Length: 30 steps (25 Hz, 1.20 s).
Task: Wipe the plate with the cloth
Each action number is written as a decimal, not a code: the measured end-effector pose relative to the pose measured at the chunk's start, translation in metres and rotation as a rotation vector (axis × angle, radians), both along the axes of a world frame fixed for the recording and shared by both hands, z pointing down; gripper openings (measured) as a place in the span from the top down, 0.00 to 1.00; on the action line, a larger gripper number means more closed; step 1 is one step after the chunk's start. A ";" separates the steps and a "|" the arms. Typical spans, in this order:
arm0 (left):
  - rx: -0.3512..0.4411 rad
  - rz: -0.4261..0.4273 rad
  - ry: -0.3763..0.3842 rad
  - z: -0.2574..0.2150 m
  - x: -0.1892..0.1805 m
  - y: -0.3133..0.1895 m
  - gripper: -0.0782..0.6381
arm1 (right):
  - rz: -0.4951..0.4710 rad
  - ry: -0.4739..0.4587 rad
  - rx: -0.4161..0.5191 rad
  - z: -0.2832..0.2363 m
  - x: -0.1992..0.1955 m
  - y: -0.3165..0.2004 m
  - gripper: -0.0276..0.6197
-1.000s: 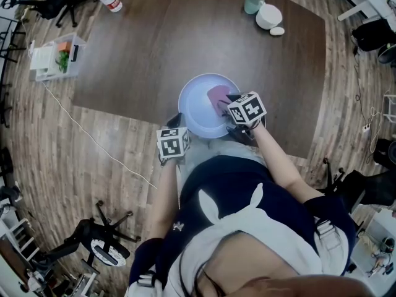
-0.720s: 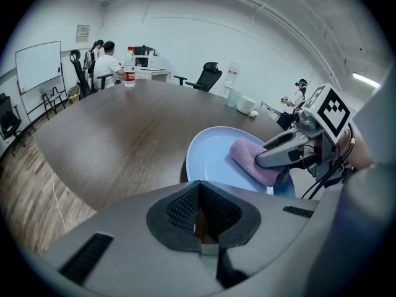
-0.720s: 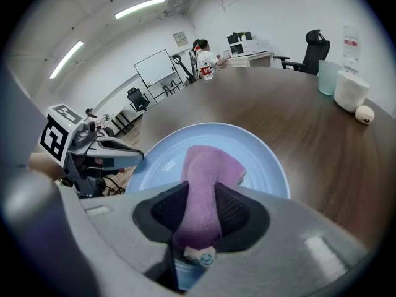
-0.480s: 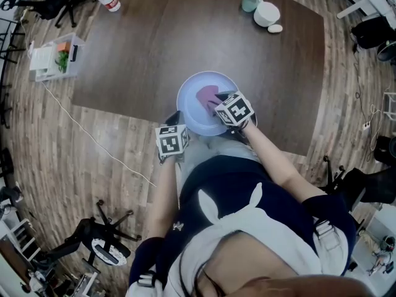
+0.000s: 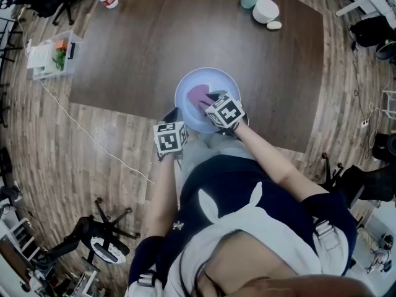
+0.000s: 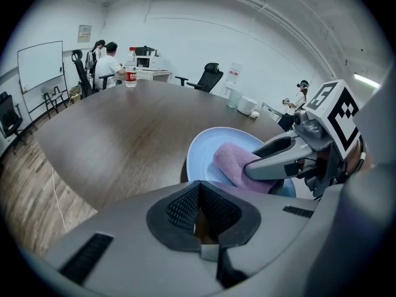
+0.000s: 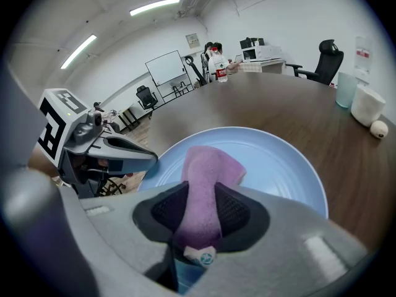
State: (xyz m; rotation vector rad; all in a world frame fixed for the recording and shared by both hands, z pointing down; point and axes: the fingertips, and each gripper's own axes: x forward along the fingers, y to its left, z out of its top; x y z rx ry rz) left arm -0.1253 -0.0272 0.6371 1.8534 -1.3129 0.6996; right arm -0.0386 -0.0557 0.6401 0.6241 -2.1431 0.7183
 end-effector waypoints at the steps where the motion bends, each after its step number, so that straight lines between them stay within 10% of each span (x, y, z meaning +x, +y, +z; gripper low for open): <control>1: 0.000 0.000 -0.001 0.000 0.000 0.000 0.88 | -0.002 -0.002 0.001 0.000 -0.002 0.001 0.77; 30: 0.011 -0.030 -0.007 0.000 -0.001 0.001 0.88 | -0.078 -0.022 0.020 -0.005 -0.050 0.041 0.76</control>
